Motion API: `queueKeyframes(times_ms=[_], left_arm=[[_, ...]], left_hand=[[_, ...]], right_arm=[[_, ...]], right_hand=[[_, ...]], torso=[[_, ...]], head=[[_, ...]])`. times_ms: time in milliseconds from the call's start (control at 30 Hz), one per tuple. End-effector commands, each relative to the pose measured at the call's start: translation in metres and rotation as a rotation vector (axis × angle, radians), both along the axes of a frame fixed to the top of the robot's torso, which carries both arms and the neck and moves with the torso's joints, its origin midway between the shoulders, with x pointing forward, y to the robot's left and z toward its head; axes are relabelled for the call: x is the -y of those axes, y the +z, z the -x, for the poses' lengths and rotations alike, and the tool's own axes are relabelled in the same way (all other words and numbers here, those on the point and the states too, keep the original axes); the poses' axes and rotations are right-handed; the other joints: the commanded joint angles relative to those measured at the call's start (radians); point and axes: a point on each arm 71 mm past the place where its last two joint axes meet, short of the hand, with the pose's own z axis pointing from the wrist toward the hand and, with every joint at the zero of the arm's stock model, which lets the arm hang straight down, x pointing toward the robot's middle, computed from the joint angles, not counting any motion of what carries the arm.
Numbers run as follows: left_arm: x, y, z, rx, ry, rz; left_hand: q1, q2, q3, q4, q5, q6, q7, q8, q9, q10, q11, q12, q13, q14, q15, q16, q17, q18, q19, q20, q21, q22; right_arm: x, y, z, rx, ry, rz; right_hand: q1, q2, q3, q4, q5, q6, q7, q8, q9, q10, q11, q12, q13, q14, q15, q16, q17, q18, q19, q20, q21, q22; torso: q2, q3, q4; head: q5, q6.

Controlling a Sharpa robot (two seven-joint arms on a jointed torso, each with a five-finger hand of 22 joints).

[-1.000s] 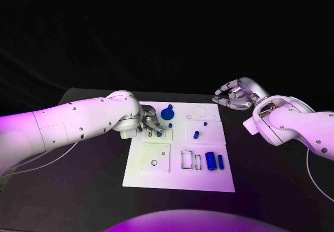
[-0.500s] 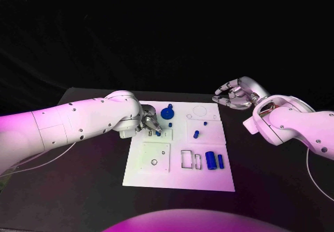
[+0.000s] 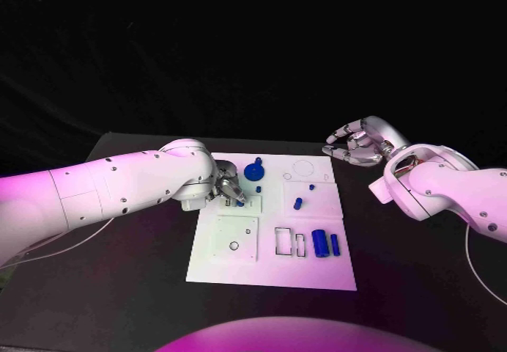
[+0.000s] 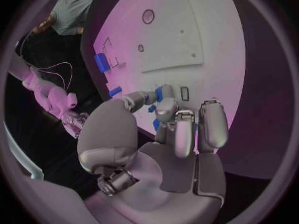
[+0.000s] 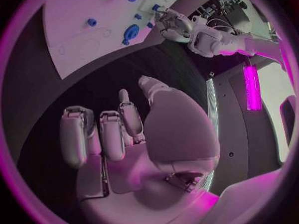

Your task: Assemble the parts on the task board

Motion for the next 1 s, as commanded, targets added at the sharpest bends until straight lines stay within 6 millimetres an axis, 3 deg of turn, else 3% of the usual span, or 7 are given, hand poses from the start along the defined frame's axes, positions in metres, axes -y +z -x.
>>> queueKeyframes(times_ms=[33,300,333,400,633,1000], left_arm=[[0.0,-0.0026,0.0019,-0.01,-0.019,-0.024],[0.0035,-0.0026,0.0023,-0.015,-0.016,-0.01],[0.0037,-0.0026,0.0018,-0.014,-0.013,-0.008],[0.0036,-0.0026,0.0011,-0.013,-0.009,-0.007],[0.0015,-0.0029,-0.0004,-0.013,0.0,-0.006],[-0.003,-0.0019,-0.0008,-0.004,0.014,0.003]], left_hand=[[0.04,0.032,0.057,-0.064,0.006,0.029,-0.039,-0.003,-0.001,0.014,-0.021,0.001,0.001,0.101,-0.005,0.006,0.25,-0.02,0.005,-0.002,0.0,0.002],[0.028,0.03,0.049,-0.052,0.0,0.034,-0.037,-0.005,-0.001,0.017,-0.02,-0.001,0.0,0.1,-0.004,0.004,0.245,-0.02,0.005,-0.002,0.0,0.002],[0.002,0.033,0.008,-0.02,-0.015,0.041,-0.039,-0.004,0.001,0.021,-0.02,0.0,0.002,0.1,-0.003,0.003,0.243,-0.02,0.006,-0.001,-0.002,0.001],[-0.002,0.033,-0.001,-0.014,-0.016,0.041,-0.04,-0.005,0.001,0.021,-0.02,-0.001,0.002,0.099,-0.003,0.003,0.242,-0.02,0.006,-0.001,-0.002,0.001],[-0.083,-0.004,-0.168,0.094,-0.024,0.05,-0.045,-0.014,0.001,0.022,-0.024,-0.002,0.009,0.099,-0.006,0.002,0.241,-0.02,0.007,-0.003,-0.007,-0.001],[-0.073,-0.024,-0.26,0.163,-0.033,0.056,-0.049,-0.023,0.001,0.024,-0.027,0.003,0.021,0.101,-0.009,0.005,0.247,-0.021,0.012,-0.007,-0.006,0.005]], right_arm=[[-0.001,0.0001,0.0004,0.007,0.012,0.005],[-0.001,0.0,0.0003,0.007,0.012,0.006],[-0.0011,0.0,0.0003,0.006,0.012,0.005],[-0.0011,0.0,0.0003,0.006,0.012,0.005],[-0.0003,0.0,0.0003,0.007,0.01,0.005],[0.0002,-0.0001,0.0001,0.007,0.009,0.005]], right_hand=[[-0.006,-0.003,-0.001,0.007,0.007,-0.006,-0.001,0.007,0.001,-0.001,-0.004,-0.002,0.0,0.065,-0.007,-0.004,0.09,0.011,0.008,-0.008,-0.005,0.162],[-0.008,-0.003,-0.001,0.009,0.007,-0.006,-0.001,0.007,0.001,-0.001,-0.004,-0.003,-0.001,0.065,-0.007,-0.005,0.089,0.011,0.007,-0.008,-0.006,0.161],[-0.008,-0.003,-0.001,0.009,0.007,-0.006,-0.001,0.007,0.001,-0.001,-0.004,-0.003,-0.001,0.065,-0.007,-0.005,0.089,0.011,0.007,-0.008,-0.006,0.161],[-0.009,-0.003,-0.001,0.01,0.007,-0.006,-0.001,0.007,0.001,-0.001,-0.004,-0.003,-0.001,0.065,-0.007,-0.005,0.089,0.011,0.007,-0.008,-0.007,0.161],[-0.012,-0.003,-0.002,0.012,0.007,-0.006,-0.002,0.008,0.001,-0.002,-0.004,-0.004,-0.003,0.065,-0.007,-0.005,0.088,0.012,0.007,-0.008,-0.008,0.16],[-0.014,-0.004,-0.003,0.014,0.007,-0.007,-0.002,0.008,0.001,-0.002,-0.004,-0.005,-0.003,0.065,-0.007,-0.006,0.087,0.012,0.006,-0.008,-0.008,0.16]], torso=[[0.0,-0.0003,-0.0001],[0.0,0.0002,-0.0006],[0.0,0.0008,-0.0003],[0.0,0.0008,-0.0004],[0.0,0.0004,-0.0008],[0.0,-0.0003,-0.0004]], head=[[0.0,0.0],[-0.001,0.002],[0.0,0.003],[0.0,0.004],[-0.002,0.003],[-0.004,0.005]])
